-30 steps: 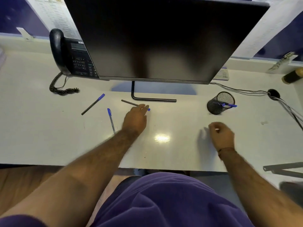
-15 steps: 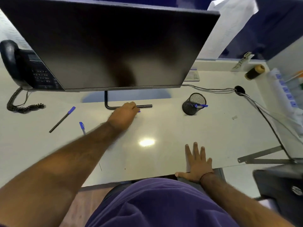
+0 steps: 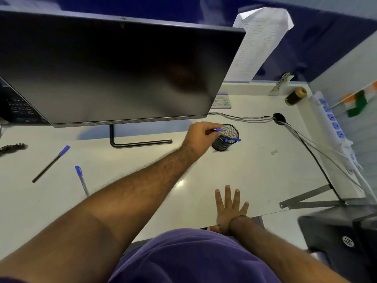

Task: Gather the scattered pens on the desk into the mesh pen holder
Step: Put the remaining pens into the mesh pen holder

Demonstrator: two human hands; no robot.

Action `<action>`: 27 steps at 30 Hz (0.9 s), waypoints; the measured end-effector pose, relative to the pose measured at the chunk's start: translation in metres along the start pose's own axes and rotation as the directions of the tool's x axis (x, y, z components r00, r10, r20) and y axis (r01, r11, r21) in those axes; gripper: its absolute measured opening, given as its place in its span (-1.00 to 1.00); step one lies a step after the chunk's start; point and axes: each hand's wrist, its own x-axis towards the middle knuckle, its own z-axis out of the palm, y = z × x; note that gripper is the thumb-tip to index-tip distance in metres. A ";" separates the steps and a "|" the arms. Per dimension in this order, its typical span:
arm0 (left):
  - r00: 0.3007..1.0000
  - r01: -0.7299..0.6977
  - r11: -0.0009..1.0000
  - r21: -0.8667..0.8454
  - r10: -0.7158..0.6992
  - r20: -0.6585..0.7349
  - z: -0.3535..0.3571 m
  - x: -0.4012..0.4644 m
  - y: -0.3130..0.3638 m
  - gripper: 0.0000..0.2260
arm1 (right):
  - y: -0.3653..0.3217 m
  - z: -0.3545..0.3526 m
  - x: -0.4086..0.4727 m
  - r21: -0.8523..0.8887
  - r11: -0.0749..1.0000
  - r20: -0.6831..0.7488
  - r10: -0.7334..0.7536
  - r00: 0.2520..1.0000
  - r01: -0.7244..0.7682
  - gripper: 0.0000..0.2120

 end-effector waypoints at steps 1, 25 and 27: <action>0.999 0.024 0.999 0.042 -0.025 0.024 0.005 0.002 0.000 -0.74 | 0.000 0.000 0.000 -0.002 1.000 0.004 -0.001 1.000 0.001 0.40; 0.524 0.814 0.460 0.356 -0.316 -0.791 -0.265 -0.162 -0.172 -0.75 | -0.015 -0.014 0.010 -0.042 0.987 0.105 0.157 0.982 -0.153 0.47; 0.572 0.797 0.445 0.409 -0.340 -0.746 -0.268 -0.161 -0.175 -0.80 | -0.015 -0.012 0.010 -0.047 0.987 0.101 0.156 0.983 -0.152 0.45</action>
